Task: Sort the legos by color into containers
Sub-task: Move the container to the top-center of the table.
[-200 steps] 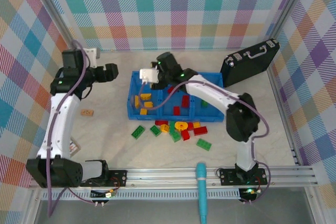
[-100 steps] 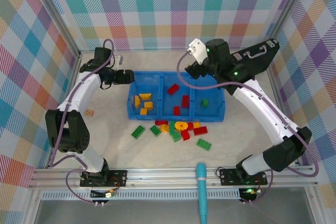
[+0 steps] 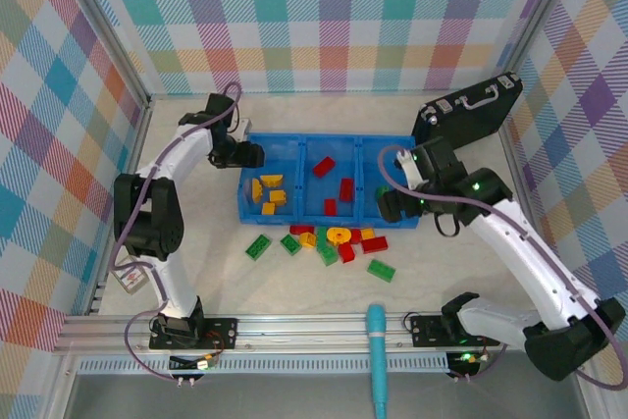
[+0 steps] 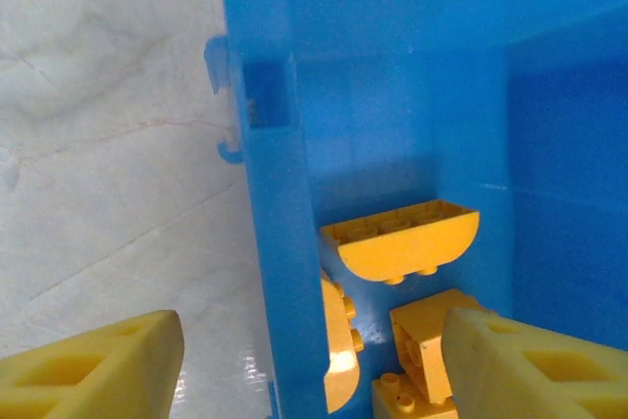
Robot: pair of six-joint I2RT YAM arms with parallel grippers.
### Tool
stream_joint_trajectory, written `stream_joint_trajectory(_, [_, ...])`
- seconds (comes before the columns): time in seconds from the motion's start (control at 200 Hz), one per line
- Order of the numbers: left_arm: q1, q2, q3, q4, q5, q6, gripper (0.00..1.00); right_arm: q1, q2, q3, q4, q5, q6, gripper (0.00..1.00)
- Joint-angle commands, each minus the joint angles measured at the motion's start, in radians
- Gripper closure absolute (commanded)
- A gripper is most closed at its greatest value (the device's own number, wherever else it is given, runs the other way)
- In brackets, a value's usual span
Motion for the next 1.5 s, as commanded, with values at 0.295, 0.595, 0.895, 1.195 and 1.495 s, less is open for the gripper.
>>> stream_joint_trajectory(0.295, [-0.021, 0.091, 0.079, -0.047, -0.006, -0.042, 0.56, 0.009, -0.094, -0.355, 0.070, -0.168, 0.574, 0.13])
stream_joint_trajectory(0.595, [-0.015, 0.135, 0.158, 0.002, -0.040, -0.151, 0.73, -0.001, 0.053, -0.393, 0.201, -0.147, 0.597, 0.12])
stream_joint_trajectory(0.895, [0.013, 0.195, 0.225, 0.070, -0.028, -0.233, 0.80, -0.030, 0.258, -0.319, 0.277, -0.174, 0.517, 0.12])
stream_joint_trajectory(1.195, [0.068, 0.219, 0.253, 0.119, -0.038, -0.274, 0.83, -0.041, 0.395, -0.276, 0.340, -0.164, 0.413, 0.13])
stream_joint_trajectory(1.495, [0.101, 0.273, 0.363, 0.083, -0.052, -0.253, 0.84, -0.109, 0.535, -0.105, 0.364, -0.197, 0.247, 0.13])
